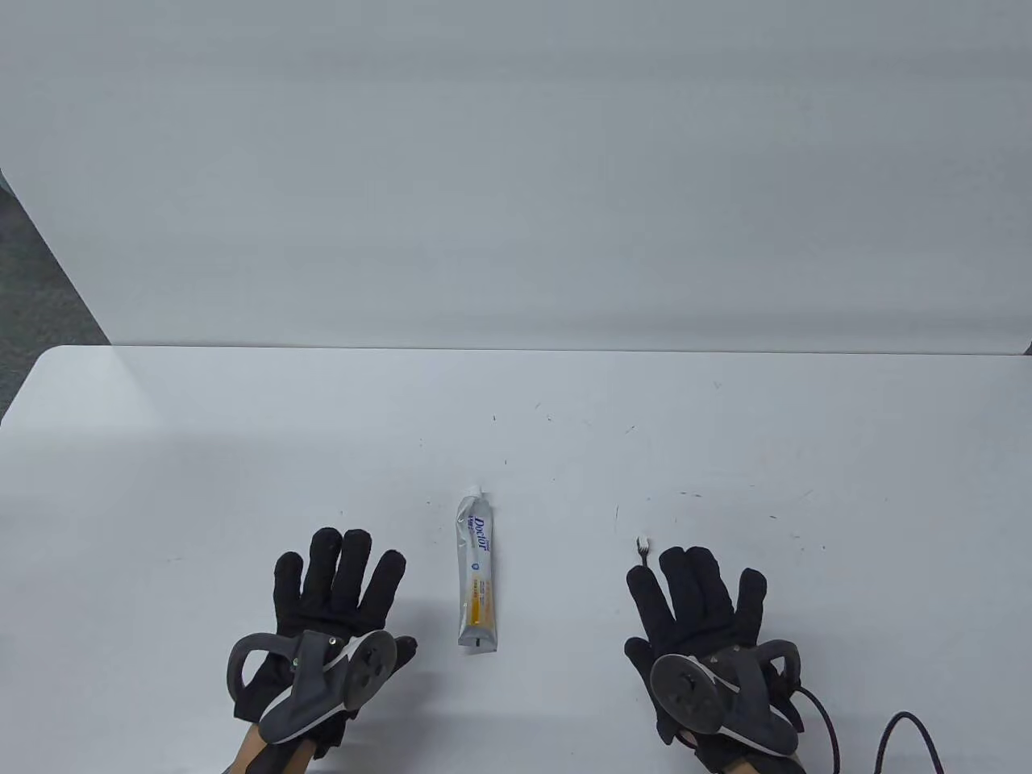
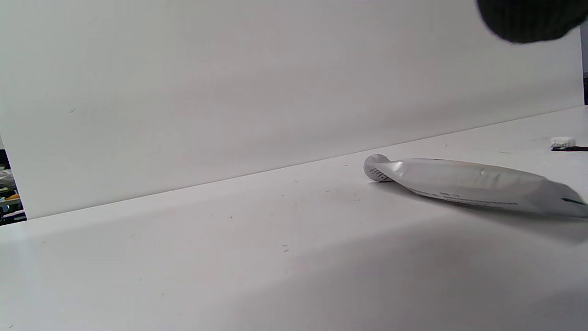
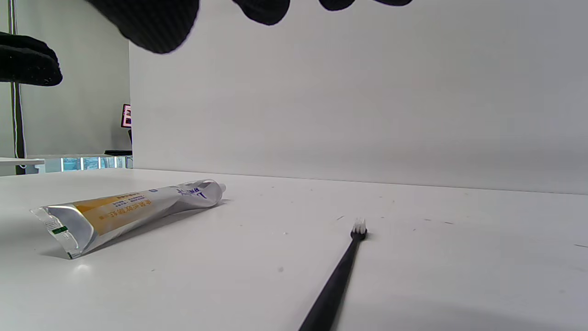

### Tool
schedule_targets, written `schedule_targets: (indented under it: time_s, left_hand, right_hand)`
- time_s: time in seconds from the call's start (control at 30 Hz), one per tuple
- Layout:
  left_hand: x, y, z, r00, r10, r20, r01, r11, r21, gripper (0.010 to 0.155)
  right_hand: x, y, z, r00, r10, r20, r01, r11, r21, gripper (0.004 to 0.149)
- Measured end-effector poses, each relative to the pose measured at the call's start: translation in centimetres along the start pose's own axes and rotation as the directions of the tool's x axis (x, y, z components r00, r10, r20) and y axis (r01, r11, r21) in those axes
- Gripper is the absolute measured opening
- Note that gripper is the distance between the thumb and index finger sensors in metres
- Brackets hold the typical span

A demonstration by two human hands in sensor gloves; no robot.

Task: Squeeze toothpaste onto toothbrush

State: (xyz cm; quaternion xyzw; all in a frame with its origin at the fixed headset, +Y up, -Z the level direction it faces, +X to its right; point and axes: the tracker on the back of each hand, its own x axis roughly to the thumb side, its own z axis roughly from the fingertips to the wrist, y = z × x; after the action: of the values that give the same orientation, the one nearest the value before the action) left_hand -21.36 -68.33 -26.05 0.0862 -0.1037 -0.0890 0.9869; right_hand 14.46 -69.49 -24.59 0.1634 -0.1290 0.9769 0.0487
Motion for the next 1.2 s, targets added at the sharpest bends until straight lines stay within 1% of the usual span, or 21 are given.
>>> schedule_targets:
  time_s: [0.3,0.5,0.73,0.83,0.9,0.93,0.97,1.03,1.07,1.1,1.17,1.2]
  left_hand:
    - [0.0,-0.1,0.0,1.000,0.009,-0.008,-0.009,1.000,0.011,0.095]
    - [-0.1,-0.2,0.0,0.999,0.029,-0.019,-0.029,0.999,0.018,0.093]
    - [-0.5,-0.5,-0.5,0.990,0.127,-0.056,-0.127,0.992,0.017,0.092]
    - [-0.9,0.0,-1.3,0.960,0.249,-0.125,-0.245,0.969,0.042,0.091]
    - [-1.0,0.7,-2.6,0.917,0.363,-0.166,-0.354,0.932,0.084,0.088]
    - [-0.7,1.0,-3.3,0.911,0.375,-0.174,-0.365,0.927,0.087,0.087]
    - [-0.3,1.4,-4.3,0.914,0.362,-0.186,-0.352,0.932,0.082,0.086]
    - [0.7,1.8,-6.2,0.931,0.290,-0.222,-0.285,0.957,0.056,0.084]
    - [1.3,1.7,-7.5,0.929,0.280,-0.243,-0.280,0.959,0.035,0.082]
    - [1.8,1.6,-8.2,0.924,0.277,-0.263,-0.283,0.959,0.017,0.081]
    - [3.0,0.8,-10.4,0.898,0.281,-0.338,-0.315,0.948,-0.050,0.080]
    - [3.8,-0.1,-11.8,0.869,0.284,-0.405,-0.361,0.924,-0.127,0.079]
  right_hand:
    - [0.0,0.0,0.0,1.000,-0.004,-0.002,0.004,1.000,-0.007,0.071]
    - [-0.2,-0.2,0.1,1.000,-0.014,-0.011,0.014,1.000,-0.014,0.071]
    - [-0.3,-0.4,0.1,0.999,-0.030,-0.015,0.029,0.999,-0.031,0.070]
    - [-0.4,-0.5,0.2,0.999,-0.048,-0.019,0.047,0.998,-0.038,0.070]
    - [-0.5,-0.6,0.2,0.998,-0.052,-0.021,0.051,0.998,-0.038,0.070]
    - [-0.5,-0.7,0.3,0.998,-0.054,-0.023,0.053,0.998,-0.040,0.070]
    - [-0.5,-0.8,0.3,0.998,-0.061,-0.025,0.060,0.997,-0.046,0.070]
    - [-0.5,-0.9,0.3,0.997,-0.071,-0.026,0.070,0.996,-0.054,0.070]
    - [-0.5,-1.0,0.4,0.997,-0.075,-0.027,0.073,0.996,-0.057,0.070]
    - [-0.6,-1.0,0.4,0.997,-0.077,-0.028,0.075,0.996,-0.057,0.069]
    - [-0.6,-1.0,0.4,0.996,-0.081,-0.029,0.079,0.995,-0.053,0.069]
    - [-0.7,-1.0,0.5,0.996,-0.088,-0.032,0.086,0.995,-0.052,0.069]
